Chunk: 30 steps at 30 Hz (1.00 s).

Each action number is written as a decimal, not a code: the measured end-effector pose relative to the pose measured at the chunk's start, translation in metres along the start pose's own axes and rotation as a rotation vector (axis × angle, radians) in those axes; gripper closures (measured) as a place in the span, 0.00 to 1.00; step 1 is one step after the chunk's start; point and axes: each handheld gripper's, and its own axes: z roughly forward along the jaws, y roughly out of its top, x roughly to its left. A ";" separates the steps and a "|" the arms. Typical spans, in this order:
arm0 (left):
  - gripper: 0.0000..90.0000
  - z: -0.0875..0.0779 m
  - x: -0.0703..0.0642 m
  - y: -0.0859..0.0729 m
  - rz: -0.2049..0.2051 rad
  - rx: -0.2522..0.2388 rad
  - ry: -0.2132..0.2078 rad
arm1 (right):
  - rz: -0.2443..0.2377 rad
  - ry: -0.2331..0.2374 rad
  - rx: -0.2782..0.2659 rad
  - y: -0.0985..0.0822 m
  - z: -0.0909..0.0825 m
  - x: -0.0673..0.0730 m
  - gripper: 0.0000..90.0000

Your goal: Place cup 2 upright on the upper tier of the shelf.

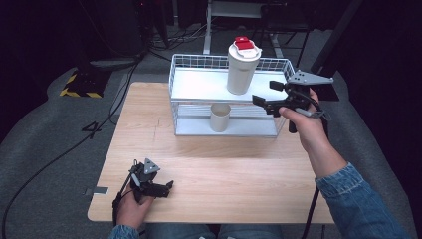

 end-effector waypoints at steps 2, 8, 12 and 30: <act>0.01 0.000 0.000 0.000 0.001 0.001 -0.002 | 0.000 0.009 0.000 -0.007 -0.013 0.001 0.17; 0.00 0.002 0.002 0.003 0.000 0.003 0.001 | 0.000 -0.002 0.009 -0.020 -0.037 0.000 0.17; 0.00 0.004 0.002 0.004 -0.008 0.000 0.004 | 0.003 -0.007 0.023 -0.029 -0.049 0.001 0.17; 0.00 0.004 0.002 0.005 -0.010 0.001 0.005 | 0.009 -0.012 0.119 -0.076 -0.077 0.005 0.19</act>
